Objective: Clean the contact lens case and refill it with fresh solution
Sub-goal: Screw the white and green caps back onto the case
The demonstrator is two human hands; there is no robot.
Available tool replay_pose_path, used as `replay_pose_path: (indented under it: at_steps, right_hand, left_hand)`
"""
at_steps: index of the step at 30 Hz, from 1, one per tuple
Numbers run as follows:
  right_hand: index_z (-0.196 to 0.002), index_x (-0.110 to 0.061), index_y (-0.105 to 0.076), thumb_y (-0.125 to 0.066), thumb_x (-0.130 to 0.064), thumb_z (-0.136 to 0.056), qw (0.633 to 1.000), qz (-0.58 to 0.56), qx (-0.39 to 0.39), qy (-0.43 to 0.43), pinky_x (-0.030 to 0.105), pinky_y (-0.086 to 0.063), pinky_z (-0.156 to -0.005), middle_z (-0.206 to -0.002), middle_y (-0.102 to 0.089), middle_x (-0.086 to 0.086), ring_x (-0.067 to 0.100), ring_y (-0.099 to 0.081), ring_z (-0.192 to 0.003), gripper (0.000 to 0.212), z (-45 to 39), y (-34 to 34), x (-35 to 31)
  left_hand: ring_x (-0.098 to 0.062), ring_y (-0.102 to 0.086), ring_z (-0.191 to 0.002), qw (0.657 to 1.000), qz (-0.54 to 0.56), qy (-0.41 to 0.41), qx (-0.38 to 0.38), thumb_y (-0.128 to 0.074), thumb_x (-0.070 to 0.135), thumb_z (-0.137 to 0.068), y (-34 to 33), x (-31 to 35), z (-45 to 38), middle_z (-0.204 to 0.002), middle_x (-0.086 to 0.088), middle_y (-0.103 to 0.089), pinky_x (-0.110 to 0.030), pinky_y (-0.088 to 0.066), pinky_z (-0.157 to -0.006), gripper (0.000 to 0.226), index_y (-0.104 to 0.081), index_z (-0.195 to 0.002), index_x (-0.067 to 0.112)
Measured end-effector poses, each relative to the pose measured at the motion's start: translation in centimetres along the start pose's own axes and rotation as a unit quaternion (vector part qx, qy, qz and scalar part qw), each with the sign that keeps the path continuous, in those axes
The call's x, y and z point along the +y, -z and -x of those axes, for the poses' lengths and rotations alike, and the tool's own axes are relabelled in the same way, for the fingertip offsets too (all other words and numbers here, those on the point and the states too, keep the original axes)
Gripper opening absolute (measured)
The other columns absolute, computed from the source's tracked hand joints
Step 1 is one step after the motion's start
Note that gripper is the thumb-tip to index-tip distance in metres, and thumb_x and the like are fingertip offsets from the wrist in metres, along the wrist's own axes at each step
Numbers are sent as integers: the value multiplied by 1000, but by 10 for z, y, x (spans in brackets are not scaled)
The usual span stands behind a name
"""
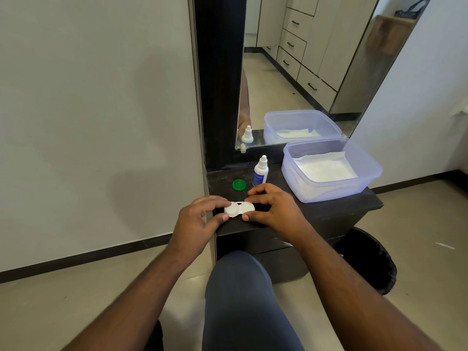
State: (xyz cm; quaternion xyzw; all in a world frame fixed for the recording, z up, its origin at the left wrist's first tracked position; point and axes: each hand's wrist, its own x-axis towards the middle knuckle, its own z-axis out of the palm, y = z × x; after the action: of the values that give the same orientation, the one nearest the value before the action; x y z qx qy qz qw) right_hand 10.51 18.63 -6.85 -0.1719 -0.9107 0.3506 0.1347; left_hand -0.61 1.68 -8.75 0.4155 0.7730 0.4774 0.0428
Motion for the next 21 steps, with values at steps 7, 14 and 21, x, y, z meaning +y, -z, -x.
replay_pose_path:
  at_steps: [7, 14, 21]
  right_hand:
    - [-111, -19, -71, -78, -25, -75, 1000, 1, 8, 8, 17, -41, -93, -116, -57, -11, 3, -51, -110, 37, 0, -1, 2]
    - [-110, -20, -71, -79, -24, -75, 1000, -5, 9, 5, 16, -41, -92, -113, -57, -13, 2, -50, -109, 37, 1, -1, 2]
    - [-109, -18, -71, -79, -24, -75, 1000, -7, 18, 3, 9, -38, -87, -112, -57, -14, 1, -51, -108, 36, 2, -3, 2]
  left_hand:
    - [-2, -54, -97, 1000, -30, -6, -6, -79, 32, -73, -8, 11, 0, -104, 13, -62, -10, -41, -81, 39, -67, -108, 21]
    - [-9, -51, -98, 993, -102, -56, 1, -73, 9, -80, -14, 7, 1, -105, 4, -58, -13, -41, -79, 20, -74, -99, 15]
    - [-2, -50, -89, 996, -86, -20, 13, -69, 25, -84, -11, 13, -1, -101, 7, -56, -9, -41, -74, 21, -63, -103, 20]
